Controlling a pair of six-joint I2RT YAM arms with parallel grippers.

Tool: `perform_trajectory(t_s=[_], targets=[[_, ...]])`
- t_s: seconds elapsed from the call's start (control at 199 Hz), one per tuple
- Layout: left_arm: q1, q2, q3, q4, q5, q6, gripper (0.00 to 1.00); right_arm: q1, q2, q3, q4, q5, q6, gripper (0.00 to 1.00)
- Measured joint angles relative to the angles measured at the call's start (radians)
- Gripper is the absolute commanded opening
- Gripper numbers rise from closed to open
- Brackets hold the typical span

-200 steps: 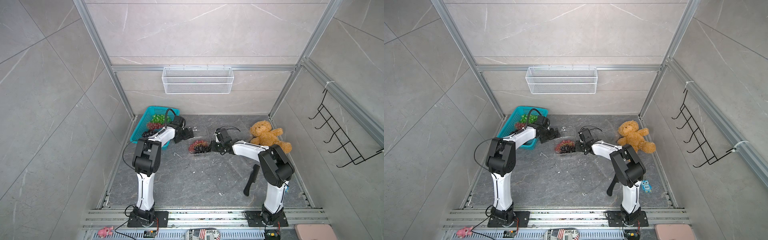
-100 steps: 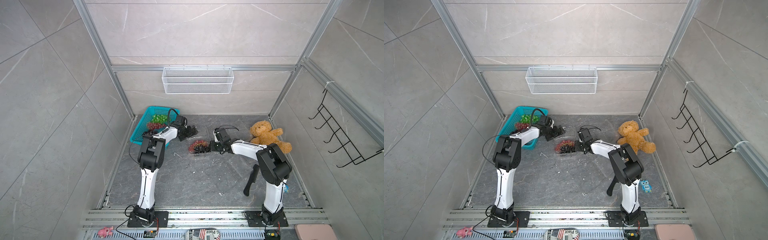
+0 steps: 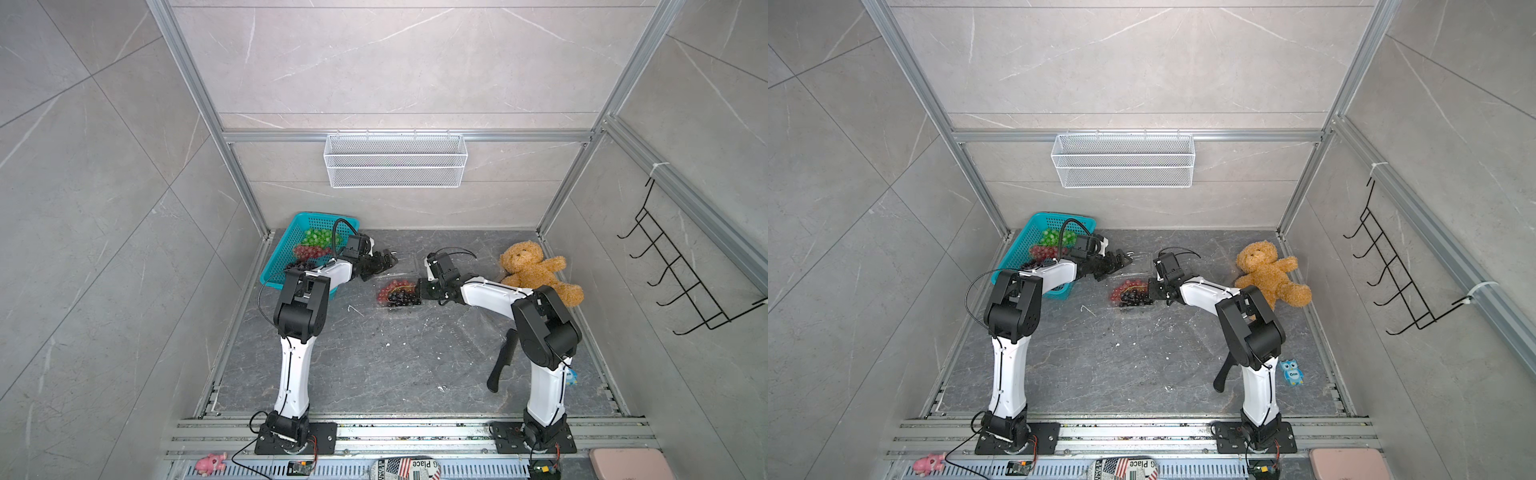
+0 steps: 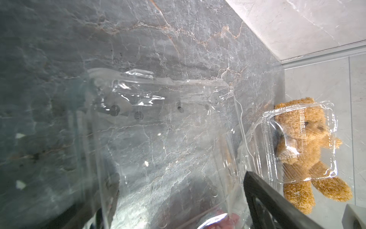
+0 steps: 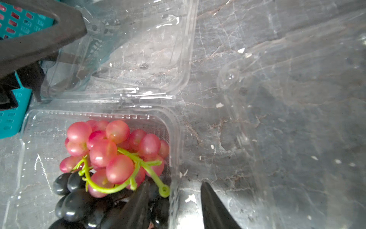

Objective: Pack grapes into containers
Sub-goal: Close the packing box at the center of the board.

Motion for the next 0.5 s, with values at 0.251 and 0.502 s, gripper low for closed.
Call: perform_trajectory(t_s=[0.251,0.502], targets=[[0.0,-0.015,-0.008,0.055,0.027,-0.015,1.0,-0.006,0.0,0.027,-0.019,0.0,-0.003,0.51],[0.0,-0.062,-0.013,0.097,0.035,-0.022,1.0,-0.019,0.0,0.087,-0.044,-0.003,-0.004,0.52]])
